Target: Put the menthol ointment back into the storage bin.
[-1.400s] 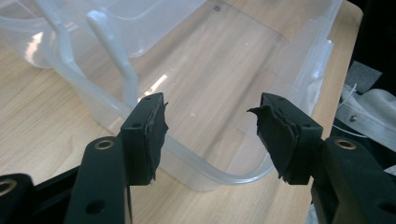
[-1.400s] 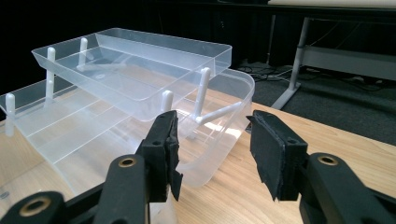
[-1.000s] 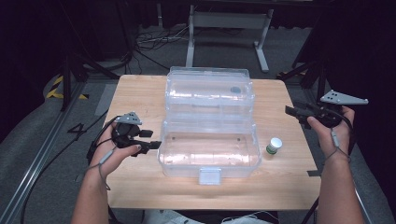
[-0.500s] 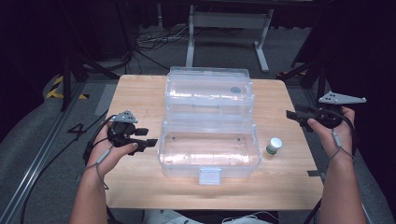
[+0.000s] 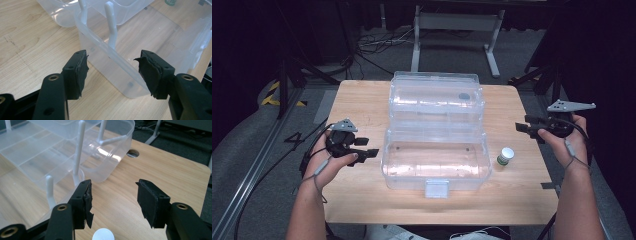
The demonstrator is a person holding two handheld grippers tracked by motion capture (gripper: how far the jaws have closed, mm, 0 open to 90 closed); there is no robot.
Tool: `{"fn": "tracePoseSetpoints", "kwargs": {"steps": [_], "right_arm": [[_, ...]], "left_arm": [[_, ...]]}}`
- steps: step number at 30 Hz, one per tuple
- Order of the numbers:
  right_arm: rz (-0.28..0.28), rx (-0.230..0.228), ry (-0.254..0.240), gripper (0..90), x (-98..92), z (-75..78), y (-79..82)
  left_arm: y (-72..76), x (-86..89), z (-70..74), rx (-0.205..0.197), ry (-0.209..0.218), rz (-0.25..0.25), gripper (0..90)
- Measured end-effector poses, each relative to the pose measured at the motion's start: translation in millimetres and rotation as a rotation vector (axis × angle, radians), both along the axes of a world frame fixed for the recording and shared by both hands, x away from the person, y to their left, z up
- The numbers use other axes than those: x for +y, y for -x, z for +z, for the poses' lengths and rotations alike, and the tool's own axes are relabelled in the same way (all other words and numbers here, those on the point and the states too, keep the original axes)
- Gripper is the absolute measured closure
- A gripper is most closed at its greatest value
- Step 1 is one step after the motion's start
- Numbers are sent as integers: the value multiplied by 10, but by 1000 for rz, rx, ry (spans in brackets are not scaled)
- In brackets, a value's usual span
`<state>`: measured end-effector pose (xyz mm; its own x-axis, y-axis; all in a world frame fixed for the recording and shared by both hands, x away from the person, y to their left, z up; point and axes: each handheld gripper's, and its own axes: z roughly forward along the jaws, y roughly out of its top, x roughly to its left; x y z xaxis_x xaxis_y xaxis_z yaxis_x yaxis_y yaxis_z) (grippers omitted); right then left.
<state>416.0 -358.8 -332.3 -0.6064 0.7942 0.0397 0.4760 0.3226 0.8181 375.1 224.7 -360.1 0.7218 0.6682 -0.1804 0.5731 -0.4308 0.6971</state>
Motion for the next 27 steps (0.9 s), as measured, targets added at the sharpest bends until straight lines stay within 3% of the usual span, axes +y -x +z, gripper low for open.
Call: {"fn": "tracePoseSetpoints", "kwargs": {"steps": [6,12,22,27], "right_arm": [[20,44,47,459,39,-48,-24],[64,56,99,454,134,-85,-40],[99,182,178,428,236,-272,-115],[105,212,209,421,257,-336,-142]], "left_arm": [[-2,1,-6,4,-5,-1,404],[-3,14,-5,4,-3,3,404],[-1,25,-5,5,-1,5,400],[-3,28,-9,8,-4,3,397]]}}
